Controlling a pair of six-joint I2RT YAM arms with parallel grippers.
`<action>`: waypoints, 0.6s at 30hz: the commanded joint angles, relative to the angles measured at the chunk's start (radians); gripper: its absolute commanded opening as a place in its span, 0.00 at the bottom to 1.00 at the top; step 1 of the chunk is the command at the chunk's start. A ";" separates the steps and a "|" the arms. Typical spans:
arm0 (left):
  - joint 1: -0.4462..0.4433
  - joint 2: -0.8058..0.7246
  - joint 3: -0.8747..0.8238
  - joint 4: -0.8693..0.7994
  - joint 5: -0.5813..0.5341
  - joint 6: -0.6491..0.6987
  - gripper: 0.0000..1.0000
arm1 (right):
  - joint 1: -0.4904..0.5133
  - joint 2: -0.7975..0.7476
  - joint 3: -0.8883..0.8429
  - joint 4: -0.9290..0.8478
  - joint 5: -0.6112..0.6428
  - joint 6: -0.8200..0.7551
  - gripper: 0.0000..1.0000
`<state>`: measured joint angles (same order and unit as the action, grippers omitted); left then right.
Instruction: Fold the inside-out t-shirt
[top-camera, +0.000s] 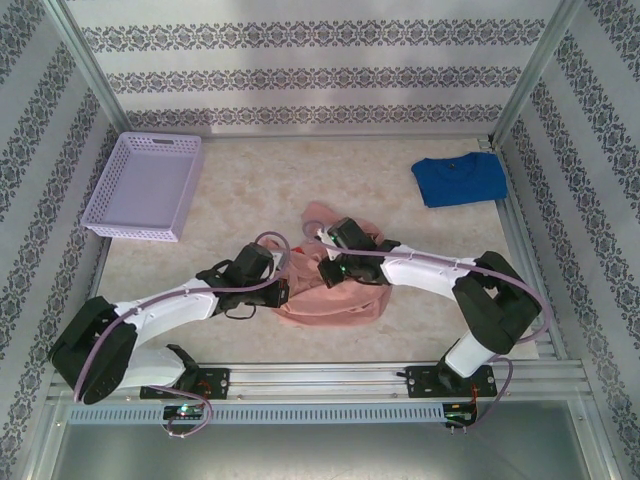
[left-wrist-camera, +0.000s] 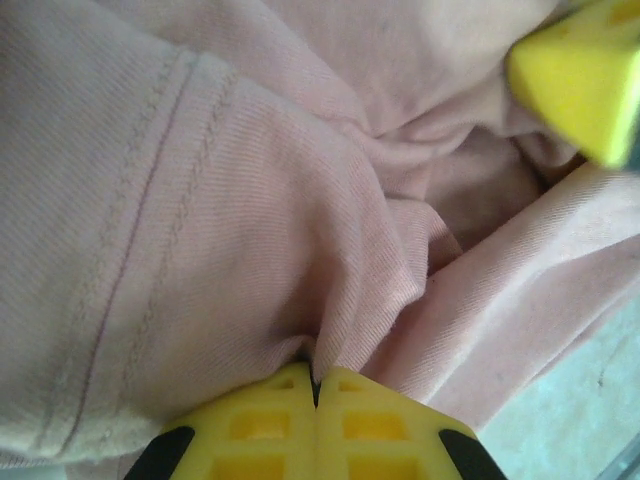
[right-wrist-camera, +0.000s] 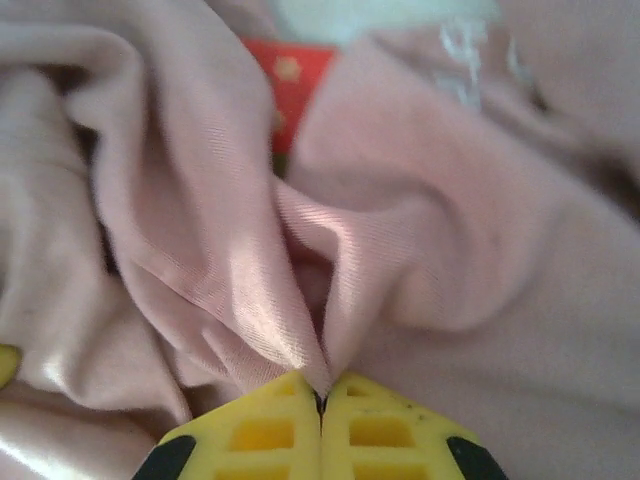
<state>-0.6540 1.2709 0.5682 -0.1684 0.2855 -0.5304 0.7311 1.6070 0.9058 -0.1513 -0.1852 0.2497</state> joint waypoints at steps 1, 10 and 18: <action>-0.011 -0.067 -0.016 -0.065 -0.083 0.034 0.03 | -0.045 -0.061 0.079 0.003 -0.082 -0.010 0.00; -0.003 -0.199 0.091 -0.063 -0.207 0.141 0.56 | -0.136 -0.096 0.187 -0.012 -0.323 0.054 0.00; 0.016 0.069 0.279 -0.051 -0.247 0.319 0.70 | -0.184 -0.074 0.216 0.018 -0.409 0.135 0.00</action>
<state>-0.6460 1.2709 0.8062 -0.2199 0.0620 -0.3138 0.5575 1.5196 1.0927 -0.1524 -0.5240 0.3359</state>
